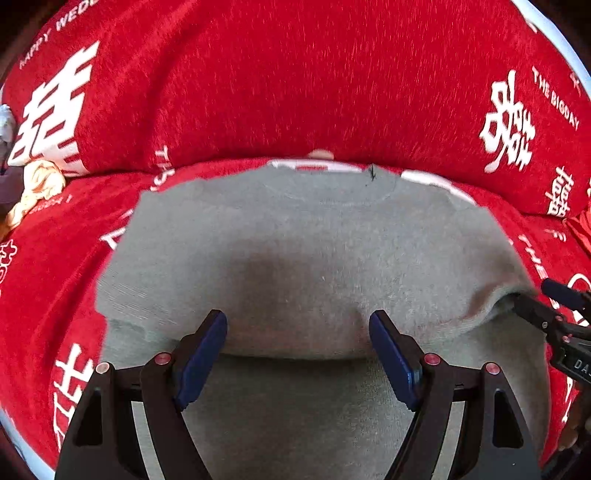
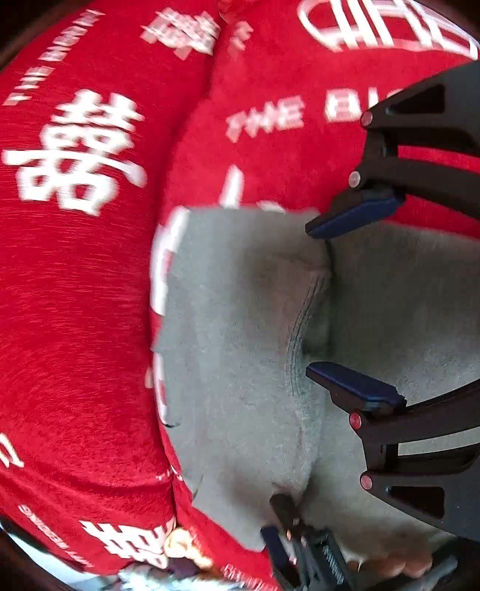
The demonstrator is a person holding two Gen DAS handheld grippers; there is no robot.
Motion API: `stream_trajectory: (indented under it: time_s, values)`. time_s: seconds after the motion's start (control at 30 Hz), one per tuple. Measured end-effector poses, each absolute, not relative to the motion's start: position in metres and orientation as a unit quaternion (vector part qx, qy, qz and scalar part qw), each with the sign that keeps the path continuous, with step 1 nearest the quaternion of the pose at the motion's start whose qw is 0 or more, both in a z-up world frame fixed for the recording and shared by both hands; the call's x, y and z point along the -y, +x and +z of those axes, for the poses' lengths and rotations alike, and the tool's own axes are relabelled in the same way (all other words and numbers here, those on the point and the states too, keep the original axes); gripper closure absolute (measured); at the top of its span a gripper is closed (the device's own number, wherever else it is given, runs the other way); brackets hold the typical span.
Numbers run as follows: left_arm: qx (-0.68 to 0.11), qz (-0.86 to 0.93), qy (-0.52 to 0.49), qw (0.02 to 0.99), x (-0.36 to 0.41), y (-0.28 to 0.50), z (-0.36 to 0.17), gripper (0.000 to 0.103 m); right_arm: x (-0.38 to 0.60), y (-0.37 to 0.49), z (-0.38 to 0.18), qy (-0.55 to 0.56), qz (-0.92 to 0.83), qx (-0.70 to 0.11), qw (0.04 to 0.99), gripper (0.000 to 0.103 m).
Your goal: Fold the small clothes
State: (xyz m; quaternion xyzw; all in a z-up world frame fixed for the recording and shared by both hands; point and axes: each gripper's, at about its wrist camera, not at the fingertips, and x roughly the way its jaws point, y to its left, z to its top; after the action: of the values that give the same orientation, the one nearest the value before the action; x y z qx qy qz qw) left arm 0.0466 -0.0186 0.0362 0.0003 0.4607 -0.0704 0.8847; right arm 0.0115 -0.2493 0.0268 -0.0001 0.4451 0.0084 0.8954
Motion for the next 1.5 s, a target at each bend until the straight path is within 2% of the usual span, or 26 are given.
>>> stream_trajectory:
  time_s: [0.2, 0.43, 0.6, 0.7, 0.83, 0.93, 1.03, 1.13, 1.23, 1.5]
  values:
    - [-0.470, -0.054, -0.004, 0.881, 0.017, 0.062, 0.040, 0.023, 0.213, 0.025, 0.054, 0.018, 0.046, -0.418, 0.907, 0.028]
    - [-0.486, -0.050, 0.028, 0.872, 0.011, 0.058, 0.024, 0.023, 0.210, 0.042, 0.008, 0.022, 0.021, -0.490, 0.871, 0.029]
    - [-0.463, -0.053, 0.025, 0.884, 0.001, 0.038, 0.033, 0.023, 0.222, 0.008, 0.017, 0.005, -0.011, -0.470, 0.883, 0.028]
    - [-0.464, -0.055, 0.023, 0.884, -0.004, 0.034, 0.035, 0.023, 0.219, -0.004, 0.029, 0.026, 0.004, -0.451, 0.892, 0.023]
    - [-0.478, -0.056, 0.023, 0.876, -0.009, 0.030, 0.026, 0.023, 0.196, 0.000, 0.015, 0.048, 0.032, -0.478, 0.877, 0.023]
    - [-0.487, -0.056, 0.024, 0.871, -0.014, 0.019, 0.016, 0.023, 0.181, -0.001, -0.004, 0.018, 0.004, -0.501, 0.865, 0.023]
    - [-0.476, -0.061, 0.026, 0.877, -0.020, 0.000, 0.013, 0.023, 0.167, -0.019, -0.007, -0.013, -0.020, -0.466, 0.884, 0.022]
    - [-0.473, -0.075, 0.028, 0.877, -0.026, -0.023, 0.013, 0.022, 0.169, -0.045, -0.013, 0.010, -0.027, -0.436, 0.899, 0.022]
    - [-0.479, -0.082, 0.029, 0.873, -0.031, -0.044, 0.013, 0.002, 0.171, -0.069, -0.015, 0.002, -0.009, -0.426, 0.905, 0.022]
    - [-0.464, -0.087, 0.041, 0.880, -0.046, -0.113, 0.003, 0.001, 0.177, -0.140, -0.024, -0.043, 0.044, -0.413, 0.909, 0.018]
